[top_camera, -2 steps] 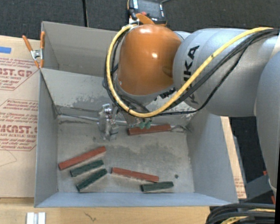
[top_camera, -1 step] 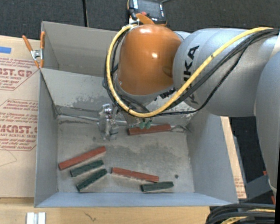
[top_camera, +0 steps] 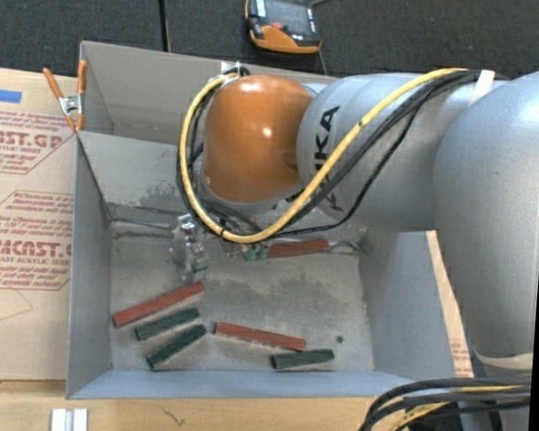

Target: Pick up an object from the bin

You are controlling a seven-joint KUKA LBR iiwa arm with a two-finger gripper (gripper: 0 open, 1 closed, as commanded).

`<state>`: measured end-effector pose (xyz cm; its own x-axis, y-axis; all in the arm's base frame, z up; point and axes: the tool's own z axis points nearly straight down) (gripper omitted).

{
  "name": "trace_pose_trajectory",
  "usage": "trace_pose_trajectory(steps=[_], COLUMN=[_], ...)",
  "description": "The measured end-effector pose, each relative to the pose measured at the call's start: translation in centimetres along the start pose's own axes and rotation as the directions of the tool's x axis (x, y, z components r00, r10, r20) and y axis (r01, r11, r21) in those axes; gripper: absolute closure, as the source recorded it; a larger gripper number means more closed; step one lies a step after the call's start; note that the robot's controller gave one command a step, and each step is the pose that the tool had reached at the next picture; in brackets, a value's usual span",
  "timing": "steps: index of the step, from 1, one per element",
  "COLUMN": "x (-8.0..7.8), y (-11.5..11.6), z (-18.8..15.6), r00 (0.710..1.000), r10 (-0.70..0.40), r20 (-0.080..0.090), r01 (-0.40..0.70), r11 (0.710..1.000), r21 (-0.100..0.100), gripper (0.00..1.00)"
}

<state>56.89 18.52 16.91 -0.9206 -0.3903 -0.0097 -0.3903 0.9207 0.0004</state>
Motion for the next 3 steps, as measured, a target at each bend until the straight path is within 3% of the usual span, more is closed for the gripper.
trace_pose_trajectory(steps=[1, 2, 3], x=[0.1, -0.5, -0.7], y=[0.5, 1.5, -2.5], z=[5.1, 4.5, 4.0], r00=[1.000, 0.999, 1.000], r10=[-0.011, -0.035, 0.005], r20=[-0.010, -0.011, -0.006], r01=[0.011, 0.035, -0.005], r11=[1.000, 0.999, 1.000], r21=[-0.002, -0.001, -0.002], gripper=[1.00, 1.00, 1.00])
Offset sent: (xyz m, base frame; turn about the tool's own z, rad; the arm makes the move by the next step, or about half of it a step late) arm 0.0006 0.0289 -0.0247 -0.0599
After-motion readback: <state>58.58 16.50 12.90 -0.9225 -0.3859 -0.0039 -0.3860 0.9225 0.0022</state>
